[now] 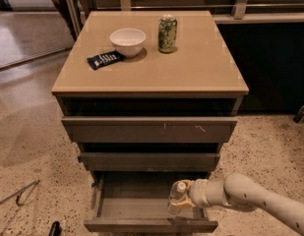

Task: Place blue plastic bottle into bottom drawer

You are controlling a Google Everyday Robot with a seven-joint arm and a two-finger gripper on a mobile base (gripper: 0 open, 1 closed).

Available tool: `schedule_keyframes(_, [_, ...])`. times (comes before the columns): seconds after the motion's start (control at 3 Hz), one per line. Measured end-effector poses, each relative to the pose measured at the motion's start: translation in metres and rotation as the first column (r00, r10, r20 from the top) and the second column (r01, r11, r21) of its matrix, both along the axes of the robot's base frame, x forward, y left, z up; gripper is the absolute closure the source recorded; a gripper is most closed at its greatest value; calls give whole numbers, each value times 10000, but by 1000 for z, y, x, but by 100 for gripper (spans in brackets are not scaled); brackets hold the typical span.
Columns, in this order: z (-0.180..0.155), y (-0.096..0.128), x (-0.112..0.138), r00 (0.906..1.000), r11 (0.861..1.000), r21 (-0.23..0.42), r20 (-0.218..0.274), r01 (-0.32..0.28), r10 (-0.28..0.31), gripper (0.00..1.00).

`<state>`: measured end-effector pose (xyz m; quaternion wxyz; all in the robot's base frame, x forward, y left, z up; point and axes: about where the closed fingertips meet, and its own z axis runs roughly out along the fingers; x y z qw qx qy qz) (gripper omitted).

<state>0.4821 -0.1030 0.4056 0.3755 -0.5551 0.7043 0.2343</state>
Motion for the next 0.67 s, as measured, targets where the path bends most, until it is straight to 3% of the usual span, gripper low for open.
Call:
schedule_keyframes(0.33, [-3, 3, -1, 10000, 10000, 15, -23, -45, 46, 100])
schedule_keyframes(0.67, [-13, 0, 1, 9994, 9999, -157, 332, 29, -24, 100])
